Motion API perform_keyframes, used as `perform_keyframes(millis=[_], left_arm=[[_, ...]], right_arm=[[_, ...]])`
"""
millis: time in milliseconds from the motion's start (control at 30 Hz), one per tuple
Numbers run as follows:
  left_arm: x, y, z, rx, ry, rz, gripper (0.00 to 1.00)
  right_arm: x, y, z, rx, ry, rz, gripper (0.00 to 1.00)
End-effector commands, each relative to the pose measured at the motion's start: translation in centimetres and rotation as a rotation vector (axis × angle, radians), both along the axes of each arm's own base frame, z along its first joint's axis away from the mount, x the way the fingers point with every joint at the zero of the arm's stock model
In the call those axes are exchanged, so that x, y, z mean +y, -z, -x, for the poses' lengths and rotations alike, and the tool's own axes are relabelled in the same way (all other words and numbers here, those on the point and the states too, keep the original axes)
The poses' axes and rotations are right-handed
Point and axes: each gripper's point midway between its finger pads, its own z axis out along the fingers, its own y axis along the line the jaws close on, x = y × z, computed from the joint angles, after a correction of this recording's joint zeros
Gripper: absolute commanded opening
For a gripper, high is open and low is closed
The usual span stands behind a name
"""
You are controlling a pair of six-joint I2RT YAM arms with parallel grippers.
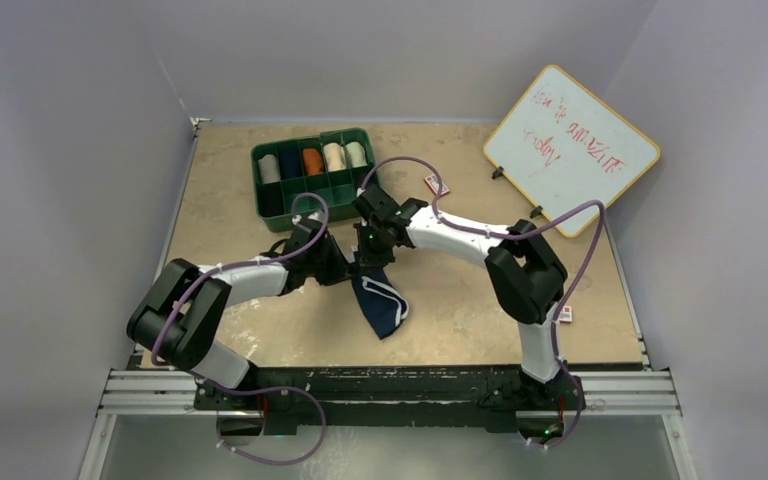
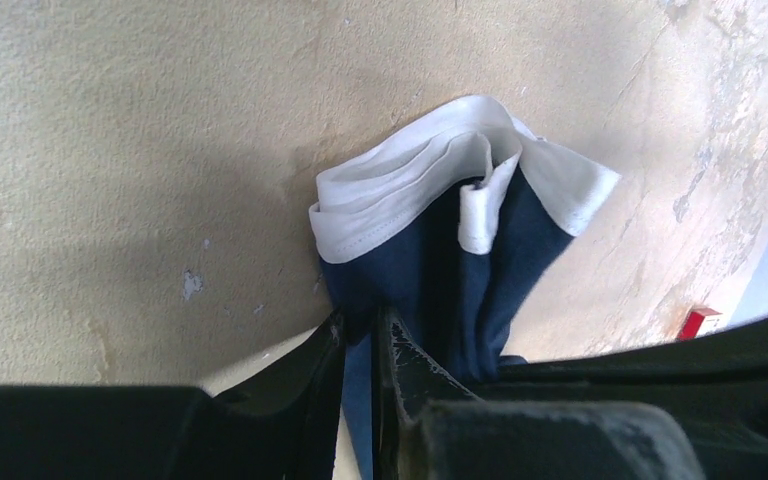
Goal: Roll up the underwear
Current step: Fold the underwear at the center of the board.
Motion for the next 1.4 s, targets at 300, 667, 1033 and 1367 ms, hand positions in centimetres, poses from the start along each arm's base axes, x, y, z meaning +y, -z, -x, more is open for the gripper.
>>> perform_keyframes(millis=[300, 667, 1033, 1367], left_arm=[[1.3, -1.2, -0.1, -0.036, -0.036, -0.036, 0.14], [3.5, -2.8, 0.5, -0.066, -0.093, -0.099, 0.19], [3.6, -7.6, -1.1, -0.158, -0.106, -0.07, 0.27], [-1.2, -11.7, -2.9, -0.268, 0.132, 0.071, 0.3]], right_arm=[[0.9, 3.1, 0.8, 0.073, -0.013, -0.009, 0.01], [1.4, 0.1, 1.4, 0.042, -0.037, -0.102, 0.25], [-0.5, -3.2, 2.4, -0.036, -0.006, -0.161, 0.29], [-2.7, -1.2, 3.1, -0.028, 0.043, -0.124, 0.11]])
